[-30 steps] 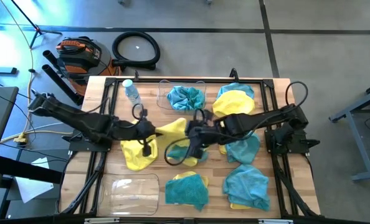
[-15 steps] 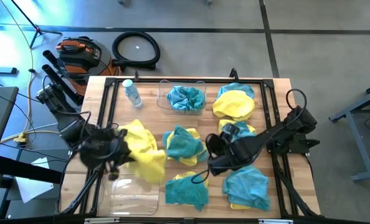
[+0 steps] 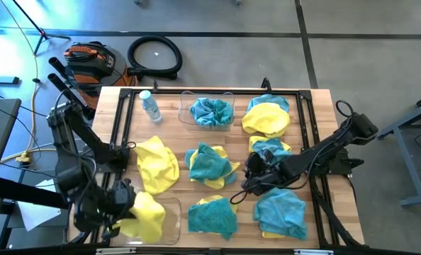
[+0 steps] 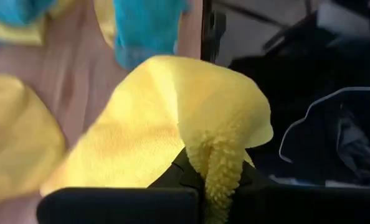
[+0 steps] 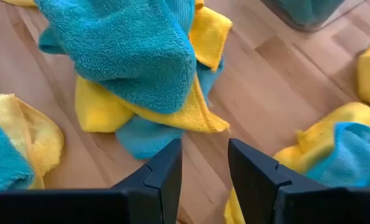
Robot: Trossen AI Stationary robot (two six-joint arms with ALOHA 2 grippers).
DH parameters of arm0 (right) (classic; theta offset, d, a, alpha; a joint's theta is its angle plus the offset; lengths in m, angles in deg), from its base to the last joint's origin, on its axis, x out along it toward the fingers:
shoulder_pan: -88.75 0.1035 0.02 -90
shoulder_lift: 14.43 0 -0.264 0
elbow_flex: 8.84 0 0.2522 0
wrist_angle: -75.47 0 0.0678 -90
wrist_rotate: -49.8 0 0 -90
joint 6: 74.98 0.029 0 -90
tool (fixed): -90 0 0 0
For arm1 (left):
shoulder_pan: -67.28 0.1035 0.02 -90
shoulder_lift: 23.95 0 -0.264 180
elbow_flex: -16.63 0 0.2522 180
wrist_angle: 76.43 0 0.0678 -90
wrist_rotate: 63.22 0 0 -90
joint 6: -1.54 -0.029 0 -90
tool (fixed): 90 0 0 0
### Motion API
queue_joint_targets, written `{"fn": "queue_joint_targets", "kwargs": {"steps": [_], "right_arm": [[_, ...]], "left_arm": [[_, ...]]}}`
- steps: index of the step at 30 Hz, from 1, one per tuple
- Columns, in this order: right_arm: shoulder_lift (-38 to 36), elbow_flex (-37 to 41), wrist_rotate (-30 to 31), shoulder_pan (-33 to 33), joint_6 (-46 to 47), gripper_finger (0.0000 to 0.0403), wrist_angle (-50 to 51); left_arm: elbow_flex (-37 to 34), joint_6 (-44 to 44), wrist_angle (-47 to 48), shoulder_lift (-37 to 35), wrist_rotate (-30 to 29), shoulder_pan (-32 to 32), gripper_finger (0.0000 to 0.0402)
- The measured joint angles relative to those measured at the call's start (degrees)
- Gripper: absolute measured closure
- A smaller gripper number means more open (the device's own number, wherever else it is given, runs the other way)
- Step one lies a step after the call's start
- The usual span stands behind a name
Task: Sort microfiber towel by color & place in baskets
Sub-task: Put the yellow microfiber towel into the bottom transparent bin
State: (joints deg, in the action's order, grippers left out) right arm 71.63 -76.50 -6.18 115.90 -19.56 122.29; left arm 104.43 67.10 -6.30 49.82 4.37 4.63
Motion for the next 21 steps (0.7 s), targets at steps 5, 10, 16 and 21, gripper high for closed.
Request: {"fn": "queue_joint_targets", "kwargs": {"steps": [5, 10, 16, 21], "right_arm": [[-0.09, 1.75, 0.02, -0.13, -0.34, 0.0277, -3.67], [-0.09, 2.02, 0.75, -0.13, -0.39, 0.0277, -4.7], [-0.09, 2.02, 1.07, -0.11, -1.31, 0.0277, -6.75], [-0.09, 2.02, 1.18, -0.11, -4.59, 0.0277, -10.4]], "left_arm": [[0.02, 1.88, 2.27, 5.12, 0.47, 0.13, 0.0401], [-0.09, 4.32, 6.87, 10.87, 3.7, 2.51, 0.0401], [-0.11, 4.83, 6.32, 18.19, 10.28, 5.22, 0.0401], [-0.13, 4.31, 2.53, 24.04, 14.14, 6.35, 0.0401]]}}
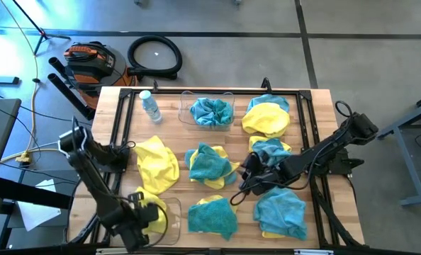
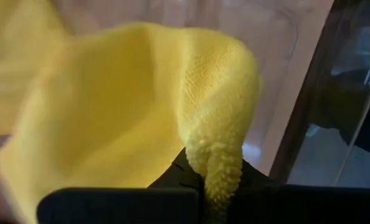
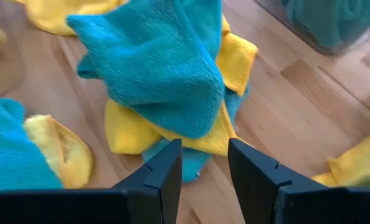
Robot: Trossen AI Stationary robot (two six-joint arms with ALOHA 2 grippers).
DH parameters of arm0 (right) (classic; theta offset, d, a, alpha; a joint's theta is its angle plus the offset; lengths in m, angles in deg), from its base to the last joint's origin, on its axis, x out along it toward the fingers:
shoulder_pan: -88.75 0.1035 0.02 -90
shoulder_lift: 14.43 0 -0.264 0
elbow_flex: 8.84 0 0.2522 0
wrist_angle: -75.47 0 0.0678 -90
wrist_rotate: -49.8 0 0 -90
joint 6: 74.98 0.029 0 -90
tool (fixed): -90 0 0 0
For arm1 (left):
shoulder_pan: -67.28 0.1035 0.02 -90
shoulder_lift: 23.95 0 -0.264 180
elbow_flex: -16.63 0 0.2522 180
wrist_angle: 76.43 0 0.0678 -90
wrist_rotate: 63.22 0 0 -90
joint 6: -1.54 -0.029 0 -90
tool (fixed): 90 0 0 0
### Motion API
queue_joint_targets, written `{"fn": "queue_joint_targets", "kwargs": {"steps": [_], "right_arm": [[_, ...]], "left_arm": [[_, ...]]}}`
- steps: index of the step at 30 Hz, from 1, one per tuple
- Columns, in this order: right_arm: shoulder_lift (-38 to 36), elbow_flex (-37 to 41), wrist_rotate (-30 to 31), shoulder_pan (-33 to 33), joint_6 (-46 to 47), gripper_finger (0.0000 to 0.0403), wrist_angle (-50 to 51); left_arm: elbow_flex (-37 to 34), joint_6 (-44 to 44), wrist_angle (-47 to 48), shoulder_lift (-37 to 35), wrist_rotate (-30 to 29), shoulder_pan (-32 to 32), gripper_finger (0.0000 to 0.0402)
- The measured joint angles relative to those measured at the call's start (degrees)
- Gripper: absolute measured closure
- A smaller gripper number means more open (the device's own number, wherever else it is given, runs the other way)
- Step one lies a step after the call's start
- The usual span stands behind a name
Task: Sort microfiber towel by color & place in baskets
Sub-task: Put the yellow microfiber towel into the bottom transparent bin
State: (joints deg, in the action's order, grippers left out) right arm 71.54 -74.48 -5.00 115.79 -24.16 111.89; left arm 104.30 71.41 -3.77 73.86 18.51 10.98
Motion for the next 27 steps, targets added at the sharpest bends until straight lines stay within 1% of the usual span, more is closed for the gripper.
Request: {"fn": "queue_joint_targets", "kwargs": {"steps": [4, 9, 11, 16, 21, 23, 27], "right_arm": [[0.0, 0.0, 0.07, 0.0, -2.78, 0.0277, -3.01], [0.02, 0.0, 0.01, 0.0, -3.34, 0.0277, -4.55], [0.02, 0.0, -0.02, 0.15, -3.34, 0.0277, -4.57], [0.02, 0.0, -0.13, 1.25, -3.34, 0.0277, -4.98], [0.02, 0.0, -0.13, 2.46, -3.33, 0.0277, -5.77], [0.04, 0.0, -0.11, 2.8, -3.26, 0.0277, -6.15], [0.04, 0.0, -0.11, 3.04, -3.19, 0.0277, -6.72]], "left_arm": [[0.0, -1.6, -5.45, 3.87, 2.35, 0.4, 0.0401], [0.0, -0.92, -6.76, 7.68, 3.41, 0.42, 0.0401], [0.0, -0.91, -7.17, 8.87, 4.7, 0.42, 0.0401], [-0.02, -1.01, -10.76, 9.71, 5.99, 0.44, 0.0401], [-0.02, -2.23, -11.44, 9.71, 7.21, 0.44, 0.0401], [-0.02, -2.01, -10.63, 9.71, 6.2, 0.46, 0.04], [-0.02, 1.17, -7.33, 9.71, 3.23, 0.71, 0.0387]]}}
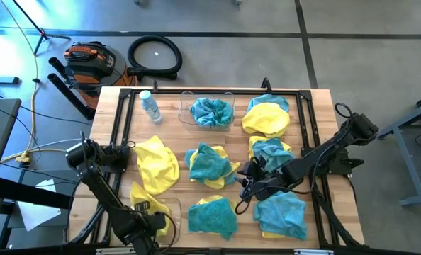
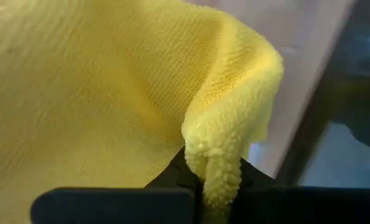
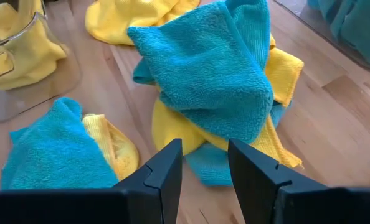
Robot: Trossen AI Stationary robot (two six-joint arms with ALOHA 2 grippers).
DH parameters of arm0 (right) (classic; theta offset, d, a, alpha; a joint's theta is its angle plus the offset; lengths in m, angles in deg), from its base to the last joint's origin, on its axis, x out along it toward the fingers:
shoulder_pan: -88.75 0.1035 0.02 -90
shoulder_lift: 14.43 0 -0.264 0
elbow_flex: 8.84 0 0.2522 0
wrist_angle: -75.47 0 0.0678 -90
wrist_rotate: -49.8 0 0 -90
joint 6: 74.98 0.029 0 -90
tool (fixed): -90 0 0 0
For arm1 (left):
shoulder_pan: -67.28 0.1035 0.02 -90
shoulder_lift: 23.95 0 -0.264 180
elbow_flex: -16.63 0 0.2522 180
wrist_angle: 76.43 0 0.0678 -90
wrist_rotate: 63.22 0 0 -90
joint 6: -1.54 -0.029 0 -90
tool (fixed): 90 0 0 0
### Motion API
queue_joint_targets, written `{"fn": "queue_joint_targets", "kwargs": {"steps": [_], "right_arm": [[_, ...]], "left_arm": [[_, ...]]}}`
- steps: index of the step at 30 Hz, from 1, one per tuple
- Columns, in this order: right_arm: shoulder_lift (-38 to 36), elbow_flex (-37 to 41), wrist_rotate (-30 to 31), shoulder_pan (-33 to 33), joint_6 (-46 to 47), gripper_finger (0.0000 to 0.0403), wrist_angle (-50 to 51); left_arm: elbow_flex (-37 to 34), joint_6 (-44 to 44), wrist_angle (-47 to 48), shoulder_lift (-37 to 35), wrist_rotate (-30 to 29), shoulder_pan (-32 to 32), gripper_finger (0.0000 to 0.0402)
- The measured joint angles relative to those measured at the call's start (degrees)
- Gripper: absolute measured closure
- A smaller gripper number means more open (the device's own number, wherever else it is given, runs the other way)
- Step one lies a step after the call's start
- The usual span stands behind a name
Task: Sort microfiber towel by color & place in baskets
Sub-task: Put the yellow microfiber towel into the bottom transparent bin
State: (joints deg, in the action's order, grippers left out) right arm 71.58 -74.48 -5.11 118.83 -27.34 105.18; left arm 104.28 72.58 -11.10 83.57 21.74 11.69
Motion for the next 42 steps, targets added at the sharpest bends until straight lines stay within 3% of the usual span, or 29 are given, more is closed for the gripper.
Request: {"fn": "queue_joint_targets", "kwargs": {"steps": [11, 18, 25, 35, 42], "right_arm": [[0.0, 0.0, 0.02, -0.02, 0.3, 0.0277, 0.02], [0.0, 0.0, 0.02, -0.02, 0.3, 0.0277, 0.02], [0.0, 0.0, 0.04, -0.02, 0.3, 0.0277, 0.02], [0.0, -0.02, 0.17, -0.04, -0.11, 0.0277, 0.07], [0.01, -0.02, 0.15, -0.04, -0.11, 0.0277, 0.05]], "left_arm": [[0.0, 3.77, 0.92, 0.0, 0.79, 0.87, 0.0305], [3.27, 2.32, 2.58, -0.02, 6.92, 1.96, 0.0257], [9.06, -1.68, 12.05, -0.13, 5.12, 3.14, 0.0252], [9.42, 0.71, 31.49, -0.13, -2.69, 1.9, 0.0252], [9.42, 0.61, 33.57, -2.15, -6.74, 1.37, 0.0252]]}}
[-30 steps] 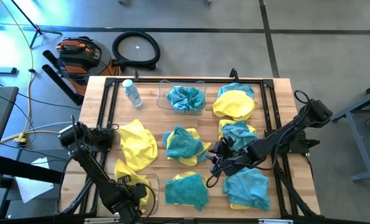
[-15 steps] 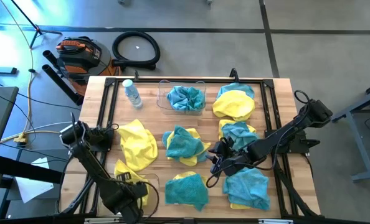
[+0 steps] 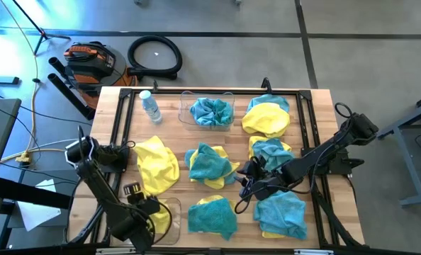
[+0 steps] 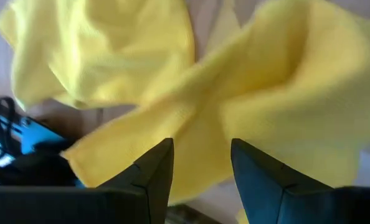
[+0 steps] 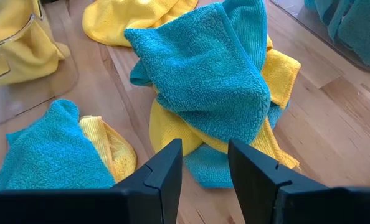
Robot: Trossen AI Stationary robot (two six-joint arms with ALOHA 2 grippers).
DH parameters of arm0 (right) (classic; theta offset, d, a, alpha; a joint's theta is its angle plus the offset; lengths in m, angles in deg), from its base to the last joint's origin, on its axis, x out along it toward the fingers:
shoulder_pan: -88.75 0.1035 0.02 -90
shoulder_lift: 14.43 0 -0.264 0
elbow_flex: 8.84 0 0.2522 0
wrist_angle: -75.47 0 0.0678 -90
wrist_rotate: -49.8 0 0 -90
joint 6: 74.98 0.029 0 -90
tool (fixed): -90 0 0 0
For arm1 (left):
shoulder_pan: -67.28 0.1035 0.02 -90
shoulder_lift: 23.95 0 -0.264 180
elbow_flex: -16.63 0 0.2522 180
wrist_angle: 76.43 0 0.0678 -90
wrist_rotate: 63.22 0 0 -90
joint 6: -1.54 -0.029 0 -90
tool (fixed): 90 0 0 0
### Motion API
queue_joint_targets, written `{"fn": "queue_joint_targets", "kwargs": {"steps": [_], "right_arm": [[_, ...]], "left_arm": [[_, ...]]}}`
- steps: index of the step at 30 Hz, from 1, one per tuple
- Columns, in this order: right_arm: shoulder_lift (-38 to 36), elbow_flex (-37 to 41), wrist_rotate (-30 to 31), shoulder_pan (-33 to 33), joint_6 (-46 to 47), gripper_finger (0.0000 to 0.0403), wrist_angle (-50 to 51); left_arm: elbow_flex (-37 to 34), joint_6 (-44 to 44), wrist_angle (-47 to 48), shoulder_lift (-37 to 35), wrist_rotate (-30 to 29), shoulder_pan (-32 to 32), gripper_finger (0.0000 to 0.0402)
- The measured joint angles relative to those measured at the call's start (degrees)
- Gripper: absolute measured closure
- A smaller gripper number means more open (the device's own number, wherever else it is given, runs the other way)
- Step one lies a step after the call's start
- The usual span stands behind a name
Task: Sort microfiber towel by color & place in baskets
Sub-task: Put the yellow microfiber towel into the bottom transparent bin
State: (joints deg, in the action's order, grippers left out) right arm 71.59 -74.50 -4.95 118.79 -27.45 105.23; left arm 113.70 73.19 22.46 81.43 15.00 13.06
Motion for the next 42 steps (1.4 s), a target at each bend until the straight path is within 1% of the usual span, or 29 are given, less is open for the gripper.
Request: {"fn": "queue_joint_targets", "kwargs": {"steps": [3, 5, 9, 11, 14, 16, 18, 24, 25, 30, 35, 38, 42], "right_arm": [[0.01, 0.0, 0.86, 0.0, 0.1, 0.0277, 0.01], [-0.01, 0.0, 1.31, 0.0, 0.22, 0.0277, 0.01], [0.0, 0.0, 1.33, -0.02, 0.28, 0.0277, 0.01], [0.0, 0.0, 1.34, -0.02, 0.31, 0.0277, 0.03], [0.01, 0.0, 1.36, -0.02, 0.17, 0.0277, 0.03], [0.01, 0.0, 1.36, -0.02, 0.17, 0.0277, 0.02], [0.01, 0.0, 1.38, -0.02, 0.2, 0.0277, 0.03], [0.01, 0.0, 1.43, -0.02, 0.17, 0.0277, 0.01], [0.01, 0.0, 1.46, -0.02, 0.17, 0.0277, 0.03], [0.01, 0.0, 1.56, -0.02, 0.17, 0.0277, 0.02], [0.01, 0.0, 1.55, -0.02, 0.13, 0.0277, 0.01], [0.01, 0.0, 1.57, -0.02, 0.17, 0.0277, 0.02], [0.01, 0.0, 1.6, -0.02, 0.0, 0.0277, 0.03]], "left_arm": [[0.0, -0.28, 1.68, -0.41, -3.01, -0.28, 0.0252], [-0.05, -0.3, 1.7, -0.39, -3.6, -0.31, 0.0252], [-2.44, -1.27, -2.57, -0.39, -3.52, -0.33, 0.0252], [-3.98, -1.89, -5.05, -0.39, -2.52, -0.33, 0.0252], [-5.4, -1.87, -5.21, -0.39, -1.58, -0.33, 0.0256], [-5.57, -1.85, -4.93, -0.39, -1.66, -0.33, 0.0269], [-5.57, -2.01, -4.56, -0.39, -1.82, -0.33, 0.029], [-5.57, -2.29, -2.2, -0.39, -1.84, -0.33, 0.0383], [-5.57, -2.29, -1.7, -0.39, -1.71, -0.33, 0.0392], [-3.51, -1.52, -1.08, -0.39, -0.93, -0.29, 0.0399], [1.06, -1.39, -0.8, -0.39, -3.15, -0.63, 0.0401], [2.12, -1.93, -4.68, -0.43, -3.36, -0.63, 0.0401], [-0.12, -5.62, -15.6, -0.46, -1.78, -0.61, 0.0401]]}}
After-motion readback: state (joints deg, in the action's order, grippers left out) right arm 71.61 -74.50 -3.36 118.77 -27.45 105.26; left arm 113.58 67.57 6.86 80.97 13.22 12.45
